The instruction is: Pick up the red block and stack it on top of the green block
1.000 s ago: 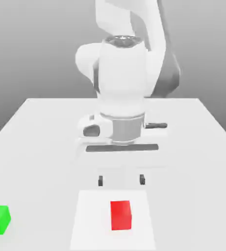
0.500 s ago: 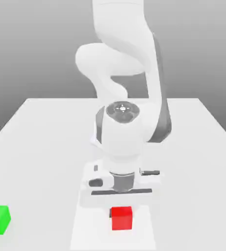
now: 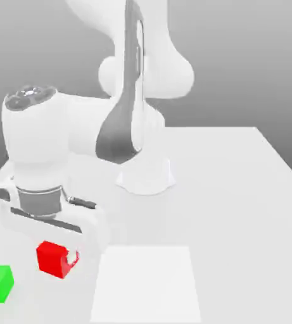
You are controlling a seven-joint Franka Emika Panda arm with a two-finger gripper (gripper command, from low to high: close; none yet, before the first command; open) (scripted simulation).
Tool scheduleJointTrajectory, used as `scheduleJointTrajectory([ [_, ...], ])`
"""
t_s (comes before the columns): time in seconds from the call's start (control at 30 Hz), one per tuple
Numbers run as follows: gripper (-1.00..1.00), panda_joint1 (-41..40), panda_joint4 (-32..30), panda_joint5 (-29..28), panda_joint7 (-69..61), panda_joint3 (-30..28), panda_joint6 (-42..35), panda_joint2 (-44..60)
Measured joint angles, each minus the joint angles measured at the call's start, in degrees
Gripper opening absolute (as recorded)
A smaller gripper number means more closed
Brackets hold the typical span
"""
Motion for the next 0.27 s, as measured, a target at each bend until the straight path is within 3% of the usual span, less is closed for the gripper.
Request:
scheduleJointTrajectory([
  [0.1, -1.00, -4.88, 4.23, 4.35, -1.38, -1.04, 2.65, 7.25],
  [0.13, 1.00, -5.81, 4.74, 5.45, -1.99, -0.55, 4.11, 9.29],
  [0.27, 1.00, -5.81, 4.74, 5.45, -1.99, -0.55, 4.11, 9.29],
])
